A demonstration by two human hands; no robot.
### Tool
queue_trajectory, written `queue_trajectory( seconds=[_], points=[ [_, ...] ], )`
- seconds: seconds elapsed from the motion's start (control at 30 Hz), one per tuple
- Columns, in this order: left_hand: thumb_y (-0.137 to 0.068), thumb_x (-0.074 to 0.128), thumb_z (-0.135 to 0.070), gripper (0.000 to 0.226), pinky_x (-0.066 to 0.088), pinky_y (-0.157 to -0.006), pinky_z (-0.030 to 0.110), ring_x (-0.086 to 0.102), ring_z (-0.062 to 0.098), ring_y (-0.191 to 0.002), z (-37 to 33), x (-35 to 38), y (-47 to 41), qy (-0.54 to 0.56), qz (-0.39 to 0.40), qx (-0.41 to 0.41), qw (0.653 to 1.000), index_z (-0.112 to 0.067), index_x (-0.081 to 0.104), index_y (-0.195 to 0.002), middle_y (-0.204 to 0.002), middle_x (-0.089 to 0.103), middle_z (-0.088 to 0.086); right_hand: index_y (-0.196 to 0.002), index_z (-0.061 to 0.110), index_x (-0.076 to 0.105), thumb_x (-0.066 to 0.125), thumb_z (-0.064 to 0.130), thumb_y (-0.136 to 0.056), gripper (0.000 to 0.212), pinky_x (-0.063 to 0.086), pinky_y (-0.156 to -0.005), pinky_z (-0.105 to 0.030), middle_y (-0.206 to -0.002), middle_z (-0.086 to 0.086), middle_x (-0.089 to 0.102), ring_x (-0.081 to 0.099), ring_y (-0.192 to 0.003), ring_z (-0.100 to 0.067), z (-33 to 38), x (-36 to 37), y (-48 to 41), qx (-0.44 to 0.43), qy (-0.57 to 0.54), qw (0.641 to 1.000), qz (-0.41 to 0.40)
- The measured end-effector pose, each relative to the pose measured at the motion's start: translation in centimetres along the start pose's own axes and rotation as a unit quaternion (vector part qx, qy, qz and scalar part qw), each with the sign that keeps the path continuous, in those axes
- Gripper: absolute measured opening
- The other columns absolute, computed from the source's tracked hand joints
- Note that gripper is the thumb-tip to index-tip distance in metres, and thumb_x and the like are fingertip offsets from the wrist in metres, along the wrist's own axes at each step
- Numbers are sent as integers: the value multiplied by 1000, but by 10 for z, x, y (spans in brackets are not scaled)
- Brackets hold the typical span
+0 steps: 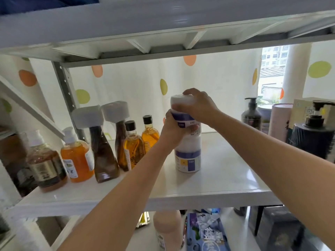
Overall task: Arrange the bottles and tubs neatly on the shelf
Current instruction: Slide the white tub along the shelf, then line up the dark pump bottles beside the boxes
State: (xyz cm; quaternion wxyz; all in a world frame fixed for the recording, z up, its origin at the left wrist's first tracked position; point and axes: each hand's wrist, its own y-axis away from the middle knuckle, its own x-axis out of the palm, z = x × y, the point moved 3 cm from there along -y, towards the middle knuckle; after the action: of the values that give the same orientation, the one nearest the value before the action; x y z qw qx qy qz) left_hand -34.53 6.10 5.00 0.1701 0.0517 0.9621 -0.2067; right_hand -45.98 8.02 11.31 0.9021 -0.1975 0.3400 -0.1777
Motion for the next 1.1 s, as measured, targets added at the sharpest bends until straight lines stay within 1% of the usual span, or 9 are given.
queue_trajectory(
  seconds=[0.17, 0.3, 0.43, 0.5, 0.57, 0.67, 0.8, 0.9, 1.1],
  points=[
    [-63, 87, -26, 84, 50, -96, 40, 55, 23, -113, -1, 2, 0, -4, -20, -4, 1000, -20, 38, -131, -126, 54, 4, -137, 26, 48, 73, 53, -76, 71, 51, -89, -35, -128, -8, 51, 57, -108, -26, 1, -2, -4, -3, 14, 1000, 22],
    [-74, 81, -20, 86, 45, -101, 33, 48, 21, -126, -24, 4, 16, -10, -110, 34, 993, -19, 31, -144, -138, 45, 5, -137, 23, 45, 70, 57, -78, 72, 52, -95, -40, -134, -8, 51, 56, -113, -26, -4, -13, -4, 2, -10, 999, 42],
    [-81, 69, -5, 70, 38, -96, 7, 44, 12, -127, -67, 12, 55, 77, -226, 187, 953, -16, 37, -142, -144, 41, 3, -142, 21, 41, 49, 66, -88, 70, 47, -93, -37, -136, -8, 51, 55, -116, -24, -8, -51, 0, 4, -58, 998, -18],
    [-82, 64, -1, 59, 41, -98, 10, 50, 11, -124, -81, 30, 66, 138, -188, 234, 944, -12, 43, -136, -139, 50, 1, -137, 22, 46, 45, 66, -89, 65, 50, -93, -41, -131, -7, 55, 57, -112, -23, -19, -76, 0, 24, -75, 994, -80],
    [-83, 63, 0, 52, 46, -100, 21, 55, 9, -119, -85, 55, 68, 176, -120, 218, 952, -13, 48, -131, -132, 55, -3, -131, 21, 50, 44, 64, -89, 60, 50, -97, -47, -127, -4, 58, 57, -113, -23, -37, -95, 2, 58, -73, 988, -125],
    [-82, 63, 1, 52, 49, -94, 26, 58, 10, -113, -72, 94, 62, 189, -8, 113, 975, -18, 50, -129, -127, 58, -4, -131, 16, 51, 47, 54, -92, 55, 46, -101, -43, -128, -5, 59, 56, -117, -25, -72, -105, 12, 107, -28, 984, -138],
    [-84, 65, -1, 59, 43, -81, 24, 56, 17, -107, -35, 137, 57, 149, 123, -62, 979, -14, 42, -137, -128, 57, 4, -140, 12, 39, 53, 36, -91, 56, 46, -100, -44, -131, -14, 52, 53, -121, -32, -128, -81, 30, 212, 87, 973, -36],
    [-86, 67, -5, 62, 40, -81, 27, 55, 19, -106, -10, 153, 60, 103, 154, -117, 976, -14, 38, -140, -129, 57, 7, -140, 9, 35, 54, 24, -91, 55, 46, -98, -46, -134, -22, 43, 47, -121, -38, -159, -62, 46, 258, 188, 948, 23],
    [-86, 69, -10, 58, 42, -83, 27, 56, 19, -106, 6, 157, 55, 111, 153, -131, 973, -16, 41, -137, -125, 58, 6, -134, 7, 37, 53, 18, -91, 47, 40, -101, -50, -139, -30, 34, 36, -129, -45, -185, -59, 50, 280, 269, 922, -3]
  ],
)
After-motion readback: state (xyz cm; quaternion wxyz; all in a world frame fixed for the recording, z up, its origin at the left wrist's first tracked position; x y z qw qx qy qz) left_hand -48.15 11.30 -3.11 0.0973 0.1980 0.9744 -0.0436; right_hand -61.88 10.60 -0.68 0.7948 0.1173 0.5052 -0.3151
